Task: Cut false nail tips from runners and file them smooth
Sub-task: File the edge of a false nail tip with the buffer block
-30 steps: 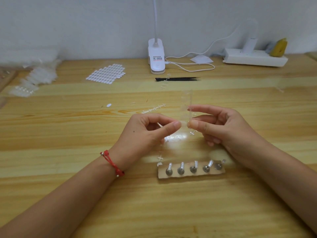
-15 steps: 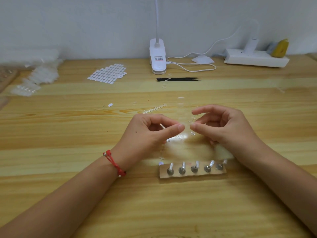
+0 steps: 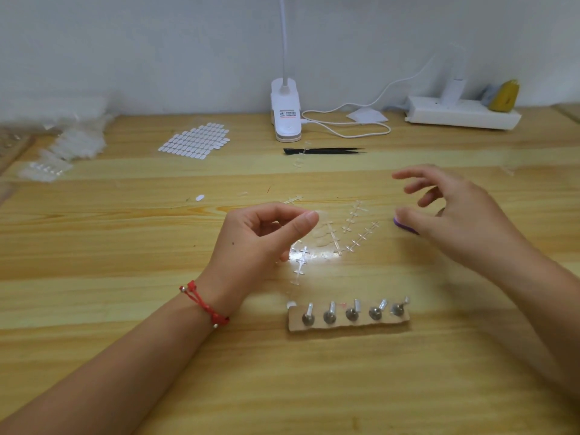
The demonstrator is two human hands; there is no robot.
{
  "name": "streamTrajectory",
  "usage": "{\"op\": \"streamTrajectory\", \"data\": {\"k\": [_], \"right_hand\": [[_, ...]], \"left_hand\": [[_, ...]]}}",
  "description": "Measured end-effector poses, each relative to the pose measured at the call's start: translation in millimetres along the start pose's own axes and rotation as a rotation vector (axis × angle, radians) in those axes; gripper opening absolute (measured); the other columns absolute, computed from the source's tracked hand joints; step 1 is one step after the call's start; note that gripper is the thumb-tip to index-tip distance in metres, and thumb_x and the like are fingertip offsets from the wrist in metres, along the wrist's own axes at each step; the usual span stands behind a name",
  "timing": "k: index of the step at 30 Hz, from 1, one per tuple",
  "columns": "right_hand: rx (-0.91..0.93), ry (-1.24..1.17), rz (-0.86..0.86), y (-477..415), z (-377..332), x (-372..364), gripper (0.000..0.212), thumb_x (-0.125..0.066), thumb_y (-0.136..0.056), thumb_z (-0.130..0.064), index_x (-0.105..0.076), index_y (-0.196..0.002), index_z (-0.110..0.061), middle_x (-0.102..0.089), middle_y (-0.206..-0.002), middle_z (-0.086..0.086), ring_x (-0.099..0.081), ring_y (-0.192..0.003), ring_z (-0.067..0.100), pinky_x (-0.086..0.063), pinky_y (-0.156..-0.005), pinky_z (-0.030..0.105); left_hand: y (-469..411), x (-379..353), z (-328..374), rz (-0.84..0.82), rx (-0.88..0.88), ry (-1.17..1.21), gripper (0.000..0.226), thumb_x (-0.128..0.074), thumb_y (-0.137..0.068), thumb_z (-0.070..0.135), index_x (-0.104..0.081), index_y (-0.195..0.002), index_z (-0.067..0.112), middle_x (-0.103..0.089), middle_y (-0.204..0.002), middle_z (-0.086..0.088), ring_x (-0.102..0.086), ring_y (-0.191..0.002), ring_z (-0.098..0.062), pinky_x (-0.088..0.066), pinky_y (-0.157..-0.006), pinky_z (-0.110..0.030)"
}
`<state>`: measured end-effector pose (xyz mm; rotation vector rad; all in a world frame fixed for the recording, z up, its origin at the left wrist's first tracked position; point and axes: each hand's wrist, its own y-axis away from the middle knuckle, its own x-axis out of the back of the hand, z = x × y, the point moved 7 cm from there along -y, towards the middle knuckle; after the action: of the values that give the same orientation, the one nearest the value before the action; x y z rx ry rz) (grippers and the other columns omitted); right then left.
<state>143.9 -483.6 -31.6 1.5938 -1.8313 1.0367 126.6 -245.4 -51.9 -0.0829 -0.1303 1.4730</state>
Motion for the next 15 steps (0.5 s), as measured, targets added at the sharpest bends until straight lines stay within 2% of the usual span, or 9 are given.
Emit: {"op": "streamTrajectory", "data": {"k": [2,3,4,6,8,9,11,13,15], "right_hand": [[-0.053,0.191,-0.157,-0.7,12.2,-4.8,0.051,-0.069,-0.083,-0.032,-0.05,-0.13,-0.042,-0.056,-0.114,-0.007,-0.052,-0.105,0.014,-0.043,-0.087,0.035],[-0.06,0.246,-0.191,0.4,16.0,-6.8,0.05,-0.067,-0.084,-0.034,-0.051,-0.131,-0.04,-0.057,-0.114,-0.006,-0.052,-0.107,0.015,-0.044,-0.09,0.037],[-0.048,0.265,-0.178,0.2,16.5,-6.2,0.044,-0.066,-0.086,-0.035,-0.055,-0.128,-0.038,-0.059,-0.11,-0.007,-0.054,-0.103,0.016,-0.044,-0.088,0.036],[0.008,0.207,-0.049,-1.8,10.2,3.1,0.03,-0.065,-0.09,-0.034,-0.062,-0.12,-0.035,-0.063,-0.097,-0.013,-0.059,-0.087,0.011,-0.044,-0.074,0.03],[-0.008,-0.093,0.041,-3.4,4.4,11.6,0.026,-0.068,-0.089,-0.03,-0.063,-0.114,-0.035,-0.067,-0.089,-0.013,-0.062,-0.076,0.006,-0.046,-0.065,0.021],[-0.036,-0.364,0.008,-2.8,-0.8,9.7,0.028,-0.07,-0.087,-0.025,-0.064,-0.113,-0.034,-0.07,-0.087,-0.009,-0.065,-0.075,0.006,-0.05,-0.065,0.017],[-0.081,-0.869,-0.184,5.1,-18.4,-11.2,0.037,-0.072,-0.078,-0.019,-0.066,-0.113,-0.026,-0.074,-0.087,-0.001,-0.069,-0.077,0.012,-0.056,-0.067,0.021],[-0.111,-1.049,-0.31,15.1,-29.6,-34.2,0.04,-0.071,-0.071,-0.019,-0.068,-0.111,-0.02,-0.075,-0.089,0.003,-0.072,-0.078,0.015,-0.057,-0.066,0.023],[-0.142,-1.075,-0.333,20.4,-32.4,-48.8,0.035,-0.071,-0.07,-0.017,-0.071,-0.105,-0.018,-0.076,-0.093,0.005,-0.072,-0.08,0.016,-0.057,-0.066,0.023]], "left_hand": [[-0.1,-0.5,-0.3,-0.001,0.002,-0.003,0.016,-0.072,-0.067,0.037,-0.075,-0.073,0.022,-0.052,-0.046,0.012,-0.044,-0.042,-0.002,-0.037,-0.047,-0.009],[0.0,-0.9,-0.1,-0.003,0.001,-0.005,0.016,-0.072,-0.068,0.037,-0.075,-0.073,0.022,-0.052,-0.046,0.012,-0.043,-0.042,-0.002,-0.037,-0.047,-0.009],[-0.1,-1.0,0.0,-0.006,0.0,-0.007,0.016,-0.072,-0.068,0.036,-0.075,-0.074,0.021,-0.052,-0.046,0.012,-0.043,-0.043,-0.002,-0.037,-0.048,-0.009],[-0.6,-1.0,-0.8,-0.007,0.002,-0.011,0.017,-0.072,-0.068,0.037,-0.075,-0.073,0.021,-0.051,-0.046,0.012,-0.043,-0.043,-0.003,-0.037,-0.049,-0.01],[-0.8,-1.3,-1.0,-0.001,0.001,-0.019,0.019,-0.072,-0.067,0.038,-0.075,-0.073,0.021,-0.051,-0.046,0.012,-0.043,-0.044,-0.004,-0.037,-0.049,-0.01],[-0.4,-1.9,-0.4,0.004,-0.01,-0.031,0.018,-0.072,-0.067,0.039,-0.074,-0.073,0.021,-0.052,-0.048,0.012,-0.043,-0.044,-0.004,-0.037,-0.049,-0.011],[1.3,-3.9,3.0,0.013,-0.055,-0.068,0.015,-0.071,-0.07,0.038,-0.072,-0.073,0.024,-0.055,-0.054,0.014,-0.043,-0.046,-0.005,-0.038,-0.048,-0.012],[2.4,-3.9,5.4,0.031,-0.094,-0.104,0.012,-0.068,-0.075,0.038,-0.069,-0.076,0.025,-0.053,-0.055,0.012,-0.043,-0.047,-0.007,-0.038,-0.048,-0.013],[2.4,-3.0,3.4,0.032,-0.087,-0.11,0.012,-0.066,-0.078,0.038,-0.066,-0.078,0.025,-0.048,-0.05,0.009,-0.043,-0.047,-0.009,-0.039,-0.049,-0.015]]}}
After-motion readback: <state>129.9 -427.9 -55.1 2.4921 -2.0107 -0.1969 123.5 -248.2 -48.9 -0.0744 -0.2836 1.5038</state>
